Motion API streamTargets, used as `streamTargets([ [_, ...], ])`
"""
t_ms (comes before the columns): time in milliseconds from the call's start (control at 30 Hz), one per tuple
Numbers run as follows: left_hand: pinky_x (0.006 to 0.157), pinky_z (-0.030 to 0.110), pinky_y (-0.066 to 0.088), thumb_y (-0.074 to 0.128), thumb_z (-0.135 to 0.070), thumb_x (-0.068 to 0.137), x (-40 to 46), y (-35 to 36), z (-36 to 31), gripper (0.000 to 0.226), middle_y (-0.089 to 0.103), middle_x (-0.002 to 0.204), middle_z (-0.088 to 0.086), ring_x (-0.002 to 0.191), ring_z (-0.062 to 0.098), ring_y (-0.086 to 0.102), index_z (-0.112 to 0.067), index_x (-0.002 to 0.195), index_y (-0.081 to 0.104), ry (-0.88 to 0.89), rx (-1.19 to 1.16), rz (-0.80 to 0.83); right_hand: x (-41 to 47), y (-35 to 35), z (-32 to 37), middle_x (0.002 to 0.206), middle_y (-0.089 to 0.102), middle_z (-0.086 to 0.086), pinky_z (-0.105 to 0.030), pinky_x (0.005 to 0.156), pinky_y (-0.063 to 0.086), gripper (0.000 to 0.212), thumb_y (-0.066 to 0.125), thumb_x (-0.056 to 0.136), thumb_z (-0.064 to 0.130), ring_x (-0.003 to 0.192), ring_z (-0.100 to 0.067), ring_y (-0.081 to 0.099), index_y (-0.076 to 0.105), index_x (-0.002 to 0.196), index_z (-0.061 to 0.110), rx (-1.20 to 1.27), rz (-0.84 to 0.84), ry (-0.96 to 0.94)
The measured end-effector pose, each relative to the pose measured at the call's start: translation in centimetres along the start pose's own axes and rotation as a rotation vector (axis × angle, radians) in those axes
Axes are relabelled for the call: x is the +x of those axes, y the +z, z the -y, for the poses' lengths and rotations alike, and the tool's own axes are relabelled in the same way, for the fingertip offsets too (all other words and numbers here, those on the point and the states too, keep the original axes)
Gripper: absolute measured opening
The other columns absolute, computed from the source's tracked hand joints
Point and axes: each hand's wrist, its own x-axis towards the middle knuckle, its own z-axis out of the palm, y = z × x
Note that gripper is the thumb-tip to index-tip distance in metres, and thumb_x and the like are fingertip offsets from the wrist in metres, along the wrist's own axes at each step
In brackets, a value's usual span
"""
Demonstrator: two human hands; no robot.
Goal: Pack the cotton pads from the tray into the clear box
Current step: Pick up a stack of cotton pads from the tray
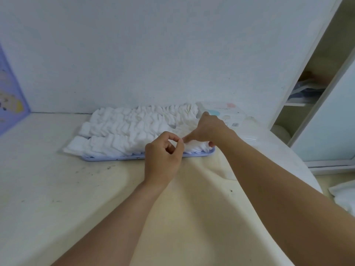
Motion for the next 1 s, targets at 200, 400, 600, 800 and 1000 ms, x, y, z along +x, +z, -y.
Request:
streamTargets([
  [200, 0.046, 0.013, 0.037, 0.068, -0.017, 0.088, 0.0, -0.1, -0.1, 0.016, 0.057, 0.047, -0.008, 0.041, 0.008, 0.05, -0.027, 0.075, 0.063, -0.013, 0.0, 0.008, -0.1, -1.0, 0.0, 0.096, 0.056, -0.007, -0.036, 0.066, 0.061, 0.065, 0.084, 0.074, 0.034, 0.081, -0.03, 0.068, 0.043, 0.118, 0.007, 0.075, 0.047, 0.016],
  [400, 0.047, 0.017, 0.039, 0.067, -0.014, 0.088, 0.1, -0.1, -0.1, 0.017, 0.056, 0.048, -0.005, 0.042, 0.006, 0.047, -0.025, 0.076, 0.064, -0.06, -0.037, 0.001, -0.5, -2.1, -2.0, 0.077, 0.063, -0.008, -0.033, 0.052, 0.059, 0.022, 0.069, 0.081, 0.018, 0.057, -0.029, 0.07, 0.048, 0.077, 0.012, 0.143, -0.121, -0.086],
  [600, 0.048, 0.018, 0.041, 0.067, -0.016, 0.088, 0.1, 0.1, -0.1, 0.014, 0.06, 0.055, -0.003, 0.047, 0.007, 0.051, -0.025, 0.078, 0.065, -0.065, -0.038, 0.011, -0.6, -1.9, -2.3, 0.089, 0.066, -0.014, -0.047, 0.068, 0.064, 0.039, 0.071, 0.086, 0.016, 0.06, -0.03, 0.074, 0.058, 0.118, -0.001, 0.222, -0.086, -0.113],
  [800, 0.047, 0.013, 0.041, 0.069, -0.025, 0.09, 0.0, 0.3, -0.1, 0.006, 0.065, 0.069, -0.009, 0.051, 0.004, 0.056, -0.029, 0.087, 0.066, -0.086, -0.029, 0.07, -0.3, -0.5, -2.4, 0.08, 0.063, -0.009, -0.026, 0.043, 0.054, 0.02, 0.053, 0.096, 0.026, 0.04, -0.019, 0.065, 0.053, 0.102, 0.007, 0.175, -0.028, -0.094],
  [1000, 0.048, 0.015, 0.042, 0.066, -0.025, 0.09, 0.1, 0.2, 0.0, 0.009, 0.065, 0.069, -0.009, 0.055, 0.006, 0.059, -0.031, 0.084, 0.065, -0.081, -0.04, 0.058, 0.0, 0.1, -1.8, 0.092, 0.058, -0.01, -0.028, 0.048, 0.051, 0.074, 0.044, 0.089, 0.066, 0.057, -0.029, 0.069, 0.042, 0.135, 0.008, 0.202, 0.003, 0.002],
])
